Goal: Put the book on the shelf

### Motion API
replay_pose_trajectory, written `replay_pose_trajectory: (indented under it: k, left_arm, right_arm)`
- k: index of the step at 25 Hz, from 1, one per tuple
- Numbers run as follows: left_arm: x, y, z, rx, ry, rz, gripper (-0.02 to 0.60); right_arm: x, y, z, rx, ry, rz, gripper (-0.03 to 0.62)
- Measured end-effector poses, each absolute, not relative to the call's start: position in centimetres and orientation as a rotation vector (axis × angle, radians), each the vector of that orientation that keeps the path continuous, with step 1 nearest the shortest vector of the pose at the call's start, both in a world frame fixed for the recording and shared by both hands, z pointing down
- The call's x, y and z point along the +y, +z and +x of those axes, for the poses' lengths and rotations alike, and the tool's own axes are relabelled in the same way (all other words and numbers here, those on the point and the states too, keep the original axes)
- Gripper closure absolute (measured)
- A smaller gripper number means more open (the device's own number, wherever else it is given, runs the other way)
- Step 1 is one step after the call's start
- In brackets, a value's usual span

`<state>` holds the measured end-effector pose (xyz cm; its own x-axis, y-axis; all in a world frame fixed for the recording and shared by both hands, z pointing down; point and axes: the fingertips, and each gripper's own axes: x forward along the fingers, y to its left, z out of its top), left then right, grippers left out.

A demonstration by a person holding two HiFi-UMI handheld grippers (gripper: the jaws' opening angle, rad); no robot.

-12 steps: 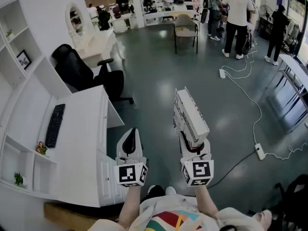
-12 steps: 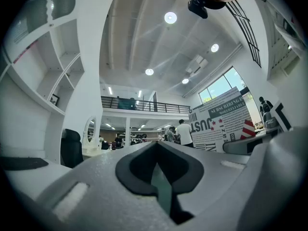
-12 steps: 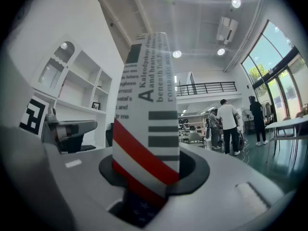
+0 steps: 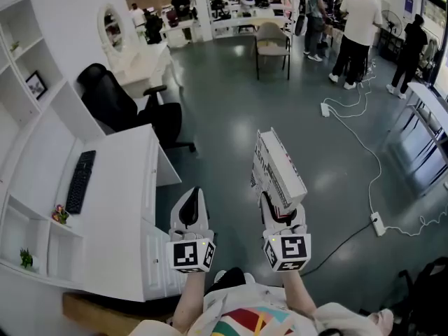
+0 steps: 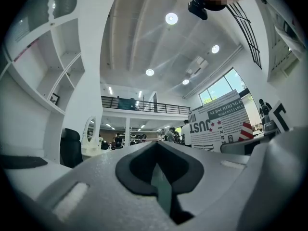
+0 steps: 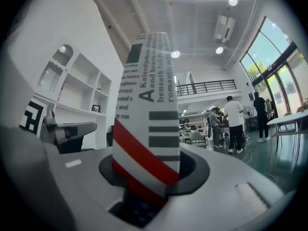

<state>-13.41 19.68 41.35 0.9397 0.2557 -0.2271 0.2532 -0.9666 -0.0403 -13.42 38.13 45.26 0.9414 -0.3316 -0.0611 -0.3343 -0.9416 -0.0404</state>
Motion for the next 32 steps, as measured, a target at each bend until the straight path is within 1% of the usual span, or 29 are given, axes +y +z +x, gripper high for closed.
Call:
replay_pose_trajectory:
  k: [10,16,25,32]
  left_arm:
    - [17.3,42.5,-13.5,-0.327,0.316,-3.092,0.578]
    - [17.7,42.0,-10.7,-0.366,0.335,-3.084,0.578]
    - [17.0,40.4,-4.5,-0.369,0.394,-3.072,0.578]
    - [12.2,40.7,2.7,-0.274,0.385,-3.114,0.578]
  right_arm:
    - [36.2,46.4,-13.0,0.591,0.038,-2.978,0.437]
    - [36.0,46.1,-11.1,0.599,0.048,-2.984,0.437]
    - [36.2,44.6,-4.4,0.575,0.091,-3.007,0.437]
    - [31.9,44.0,3.4,0.664,0.094,-3.009,0.437]
